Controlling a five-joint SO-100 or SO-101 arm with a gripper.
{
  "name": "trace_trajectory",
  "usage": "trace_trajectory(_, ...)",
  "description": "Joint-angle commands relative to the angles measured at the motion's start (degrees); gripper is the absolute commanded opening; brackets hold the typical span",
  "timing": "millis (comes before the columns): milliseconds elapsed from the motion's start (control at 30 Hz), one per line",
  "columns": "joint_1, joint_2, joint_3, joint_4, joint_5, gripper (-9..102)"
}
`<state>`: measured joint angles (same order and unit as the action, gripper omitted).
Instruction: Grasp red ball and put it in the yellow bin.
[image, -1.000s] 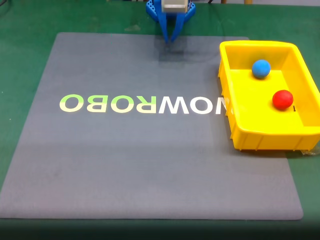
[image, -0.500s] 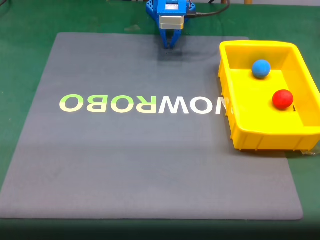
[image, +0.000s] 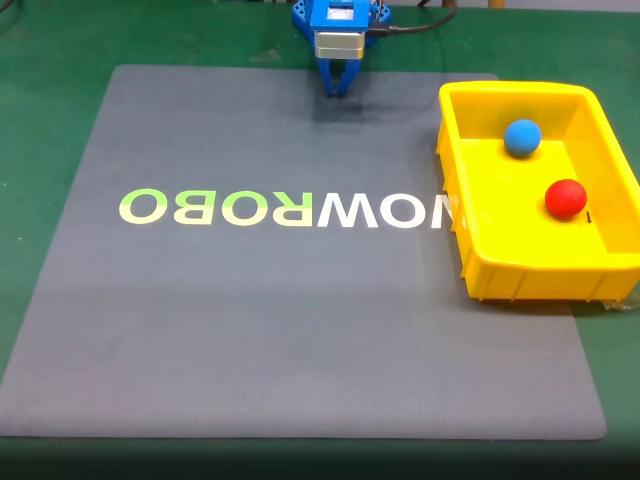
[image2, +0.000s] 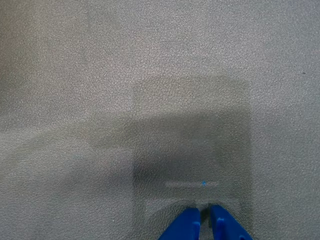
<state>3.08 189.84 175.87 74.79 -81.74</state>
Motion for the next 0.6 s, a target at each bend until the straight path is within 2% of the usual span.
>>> trace_trajectory(0, 1.0, 0.7, 1.8, 0.1, 0.5, 0)
trace_trajectory(567, 1.0, 0.7, 1.8, 0.1, 0.4, 0)
